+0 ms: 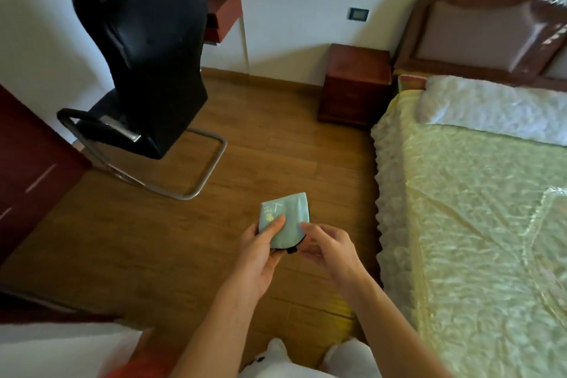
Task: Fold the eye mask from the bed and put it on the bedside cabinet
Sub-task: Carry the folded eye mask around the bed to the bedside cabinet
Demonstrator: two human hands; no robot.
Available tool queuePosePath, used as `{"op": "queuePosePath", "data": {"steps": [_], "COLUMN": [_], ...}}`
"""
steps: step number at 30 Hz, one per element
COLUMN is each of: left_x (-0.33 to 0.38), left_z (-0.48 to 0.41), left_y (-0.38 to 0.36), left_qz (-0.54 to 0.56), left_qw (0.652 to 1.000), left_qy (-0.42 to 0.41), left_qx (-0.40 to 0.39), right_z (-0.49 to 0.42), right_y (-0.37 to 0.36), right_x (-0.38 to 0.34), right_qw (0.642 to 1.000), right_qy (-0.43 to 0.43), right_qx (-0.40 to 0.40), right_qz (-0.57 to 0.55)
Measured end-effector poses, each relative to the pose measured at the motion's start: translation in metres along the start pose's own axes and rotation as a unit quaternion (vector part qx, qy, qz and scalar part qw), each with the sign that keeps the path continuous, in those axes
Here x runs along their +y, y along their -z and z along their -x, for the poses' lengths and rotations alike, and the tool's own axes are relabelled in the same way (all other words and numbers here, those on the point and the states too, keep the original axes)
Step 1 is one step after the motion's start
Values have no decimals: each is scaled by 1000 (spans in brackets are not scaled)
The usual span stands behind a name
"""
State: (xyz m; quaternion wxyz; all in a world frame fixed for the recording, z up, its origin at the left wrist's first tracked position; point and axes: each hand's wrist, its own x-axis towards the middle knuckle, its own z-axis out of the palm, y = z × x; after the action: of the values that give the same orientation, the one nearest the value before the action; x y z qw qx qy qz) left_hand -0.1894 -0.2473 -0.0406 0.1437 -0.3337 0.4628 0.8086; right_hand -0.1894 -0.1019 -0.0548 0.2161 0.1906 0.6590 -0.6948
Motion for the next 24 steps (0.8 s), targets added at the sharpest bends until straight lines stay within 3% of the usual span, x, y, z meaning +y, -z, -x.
{"op": "queuePosePath", "data": {"steps": [11,24], "left_x": [32,87], "left_z": [-106,-249], "left_y": [-116,-346], "left_qz": [-79,-90], "left_qw": [995,994], "left_qy": [22,14], "left_qx": [-49,-54], "right_z": [-100,-279], "right_y": [72,231], "right_x": [-57,-197], "right_qw": [996,994], "right_qy": [13,47], "right_qx": [56,75], "right_qz": [-65,-65]}}
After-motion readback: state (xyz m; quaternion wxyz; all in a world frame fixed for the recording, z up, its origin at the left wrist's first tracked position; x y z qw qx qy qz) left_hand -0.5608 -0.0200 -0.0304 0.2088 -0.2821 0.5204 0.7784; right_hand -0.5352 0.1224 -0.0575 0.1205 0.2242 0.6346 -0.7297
